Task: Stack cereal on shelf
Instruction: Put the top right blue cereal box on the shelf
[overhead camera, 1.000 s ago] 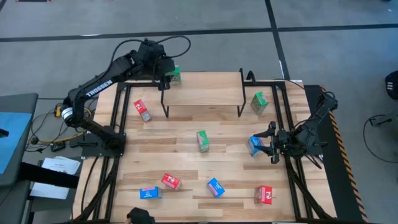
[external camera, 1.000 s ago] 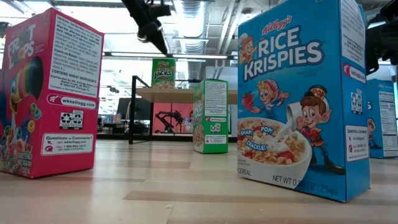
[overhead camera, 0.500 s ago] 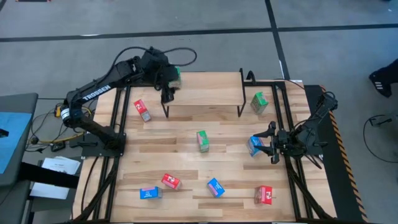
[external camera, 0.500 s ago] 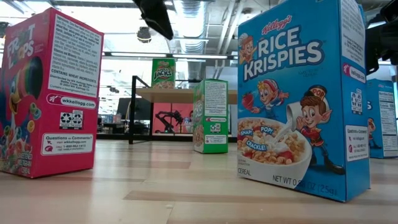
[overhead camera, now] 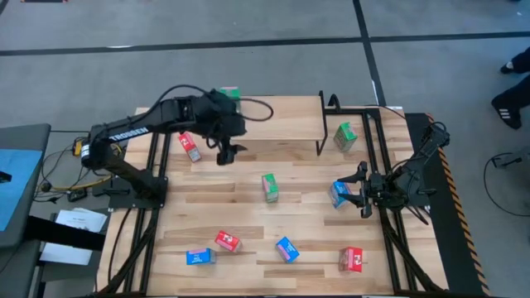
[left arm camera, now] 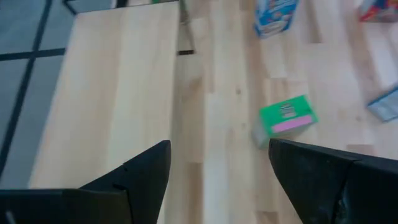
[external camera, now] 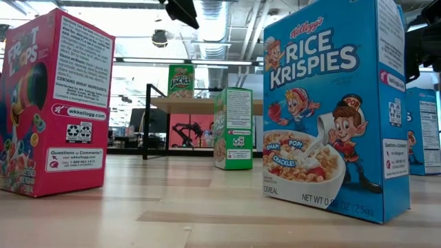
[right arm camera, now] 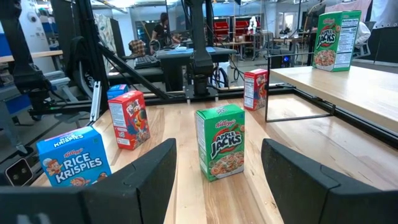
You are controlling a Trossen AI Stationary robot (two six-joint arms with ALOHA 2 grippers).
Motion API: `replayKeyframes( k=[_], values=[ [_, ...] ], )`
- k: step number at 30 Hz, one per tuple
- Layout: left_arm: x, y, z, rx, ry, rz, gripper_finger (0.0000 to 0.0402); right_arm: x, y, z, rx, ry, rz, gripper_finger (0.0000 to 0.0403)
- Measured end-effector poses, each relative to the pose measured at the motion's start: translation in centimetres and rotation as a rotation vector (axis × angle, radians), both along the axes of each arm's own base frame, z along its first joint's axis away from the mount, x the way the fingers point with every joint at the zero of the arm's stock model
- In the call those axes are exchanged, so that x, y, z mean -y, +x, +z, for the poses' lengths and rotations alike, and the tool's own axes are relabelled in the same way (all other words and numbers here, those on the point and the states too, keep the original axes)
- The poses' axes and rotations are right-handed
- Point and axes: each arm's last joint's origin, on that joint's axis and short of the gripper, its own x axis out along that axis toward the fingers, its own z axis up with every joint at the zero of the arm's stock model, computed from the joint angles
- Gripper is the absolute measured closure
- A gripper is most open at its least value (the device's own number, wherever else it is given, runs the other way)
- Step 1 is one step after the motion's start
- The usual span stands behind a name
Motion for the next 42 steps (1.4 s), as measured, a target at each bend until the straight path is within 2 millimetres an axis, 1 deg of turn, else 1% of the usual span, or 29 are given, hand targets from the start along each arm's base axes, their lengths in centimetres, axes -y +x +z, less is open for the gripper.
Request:
replayKeyframes(
  k=[10,18,26,35,42],
  values=[
    [4.1,0.9,0.1,0.035,-0.059,-0.088,0.014,0.0,0.0,0.0,0.0,0.0,0.0,0.0142],
    [6.4,1.2,0.3,0.061,-0.125,-0.104,0.014,0.0,0.0,0.0,0.0,0.0,0.0,0.0142],
    [8.0,1.1,0.3,0.062,-0.169,-0.115,0.014,0.0,0.0,0.0,0.002,0.002,0.015,0.0142],
    [9.2,1.1,0.3,0.075,-0.223,-0.026,0.014,-0.1,0.0,0.1,0.005,0.005,0.027,0.0142],
    [10.7,0.9,0.3,0.088,-0.208,0.02,0.014,-0.2,0.0,0.1,0.007,0.033,0.077,0.0142]
  ],
)
